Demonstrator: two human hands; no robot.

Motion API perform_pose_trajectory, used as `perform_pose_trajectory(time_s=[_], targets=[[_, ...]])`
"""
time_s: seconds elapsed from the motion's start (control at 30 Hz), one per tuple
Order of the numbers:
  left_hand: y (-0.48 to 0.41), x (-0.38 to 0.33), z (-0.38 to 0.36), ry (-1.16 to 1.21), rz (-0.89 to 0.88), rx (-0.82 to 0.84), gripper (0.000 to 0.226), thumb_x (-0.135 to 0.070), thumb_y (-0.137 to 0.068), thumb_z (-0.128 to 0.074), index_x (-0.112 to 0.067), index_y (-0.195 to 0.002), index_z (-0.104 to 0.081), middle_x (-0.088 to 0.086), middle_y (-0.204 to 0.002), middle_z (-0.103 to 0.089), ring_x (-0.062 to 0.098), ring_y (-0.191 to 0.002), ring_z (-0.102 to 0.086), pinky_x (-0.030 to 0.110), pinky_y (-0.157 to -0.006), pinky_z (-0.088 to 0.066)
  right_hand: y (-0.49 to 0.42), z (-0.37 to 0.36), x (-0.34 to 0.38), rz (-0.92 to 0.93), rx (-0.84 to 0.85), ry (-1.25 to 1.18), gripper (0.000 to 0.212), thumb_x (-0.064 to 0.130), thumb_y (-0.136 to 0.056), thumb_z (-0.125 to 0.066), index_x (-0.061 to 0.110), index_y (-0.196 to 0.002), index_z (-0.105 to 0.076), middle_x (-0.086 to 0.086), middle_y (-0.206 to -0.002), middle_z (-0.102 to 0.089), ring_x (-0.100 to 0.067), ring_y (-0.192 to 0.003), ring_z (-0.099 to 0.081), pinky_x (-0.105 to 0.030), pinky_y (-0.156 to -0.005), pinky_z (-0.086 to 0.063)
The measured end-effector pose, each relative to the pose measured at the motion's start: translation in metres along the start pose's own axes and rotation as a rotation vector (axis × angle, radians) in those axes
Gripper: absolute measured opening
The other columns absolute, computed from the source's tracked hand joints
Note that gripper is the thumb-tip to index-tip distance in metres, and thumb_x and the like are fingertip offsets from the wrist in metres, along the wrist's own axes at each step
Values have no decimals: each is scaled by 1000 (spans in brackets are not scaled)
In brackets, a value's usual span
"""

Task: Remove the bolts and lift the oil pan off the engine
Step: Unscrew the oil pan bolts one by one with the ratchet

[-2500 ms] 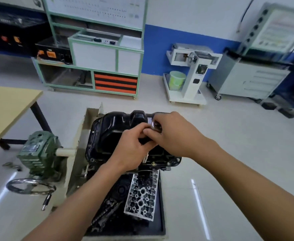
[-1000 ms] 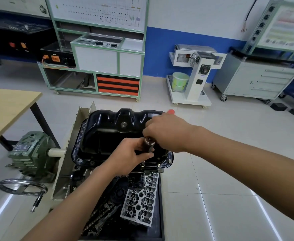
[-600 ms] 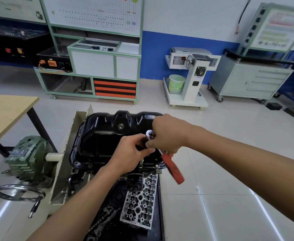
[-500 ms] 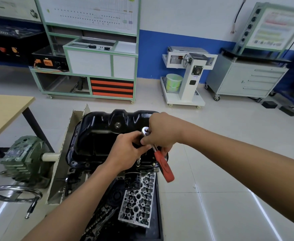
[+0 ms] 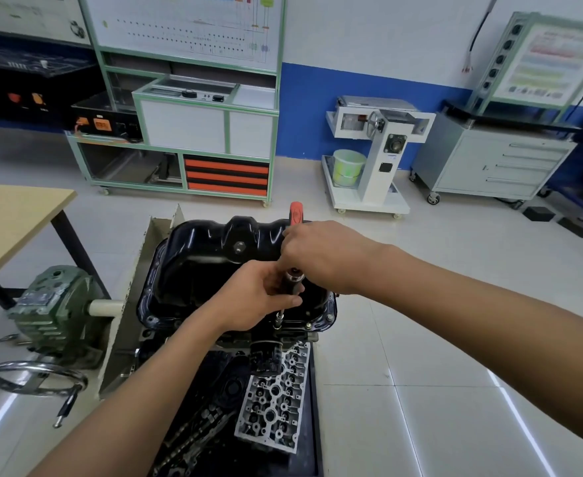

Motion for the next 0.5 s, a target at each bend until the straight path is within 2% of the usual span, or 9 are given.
perform_pose_trajectory(time_s=[0.03, 0.1, 0.17, 0.2, 0.23, 0.3, 0.4, 0.5], targets=[[1, 1, -1, 3, -5, -19, 19, 0, -84, -79, -11, -97, -72, 4, -92, -78, 9, -87, -74, 16, -80, -54, 0, -1, 0, 14, -11, 11, 25, 9, -91, -60, 20, -111, -71, -3, -101, -63, -28, -98, -62, -40, -69, -52], [3, 4, -4, 11, -28, -56, 17, 1, -82, -81, -7, -94, -72, 3, -85, -76, 11, -83, -73, 21, -81, -56, 1, -4, 0, 3, -35, 10, 27, 5, -89, -57, 20, -107, -71, 0, -85, -56, -28, -81, -59, -38, -65, -46], [2, 8, -6, 23, -49, -103, 16, -1, -82, -82, -8, -92, -72, -1, -83, -74, 12, -81, -71, 29, -84, -59, 1, -5, -3, -81, -59, 7, 15, 6, -88, -56, 20, -87, -63, 4, -69, -36, -20, -58, -41, -31, -56, -38], [1, 9, -6, 17, -56, -128, 16, -3, -82, -82, -11, -91, -72, -3, -84, -74, 12, -82, -72, 32, -86, -59, 1, -6, -5, -136, -56, -27, 17, 11, -89, -59, 20, -76, -53, 4, -68, -33, -15, -55, -35, -28, -50, -32], [0, 11, -7, 4, -67, -150, 17, -5, -82, -83, -15, -91, -73, -3, -86, -76, 13, -83, -73, 35, -87, -60, 0, -8, -7, -190, -33, -88, 28, 16, -89, -63, 20, -69, -44, 3, -67, -35, -13, -54, -34, -28, -47, -27], [-2, 12, -9, -12, -98, -172, 18, -8, -82, -83, -19, -94, -75, -2, -90, -78, 15, -87, -75, 37, -88, -60, -1, -13, -8, -280, 26, -260, 39, 25, -86, -70, 19, -61, -41, 3, -60, -44, -12, -50, -41, -26, -43, -27], [-2, 15, -10, -27, -136, -228, 15, -12, -83, -83, -20, -92, -75, -3, -86, -78, 16, -83, -76, 37, -82, -62, -4, -19, -5, -413, 67, -492, 42, 32, -82, -68, 16, -52, -43, 5, -33, -43, -12, -36, -45, -21, -39, -31], [0, 19, -13, -69, -156, -307, 12, -17, -83, -84, -16, -88, -73, -3, -79, -76, 14, -73, -72, 31, -72, -62, -6, -21, -2, -503, 107, -685, 40, 34, -82, -67, 14, -53, -48, 5, -35, -51, -13, -35, -56, -21, -41, -39]])
Point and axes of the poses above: each hand's wrist, its own y-axis away from the middle knuckle, its own z-axis out of the back of the hand, x = y × z, the point moved 1 cm from there along -y, towards the middle knuckle
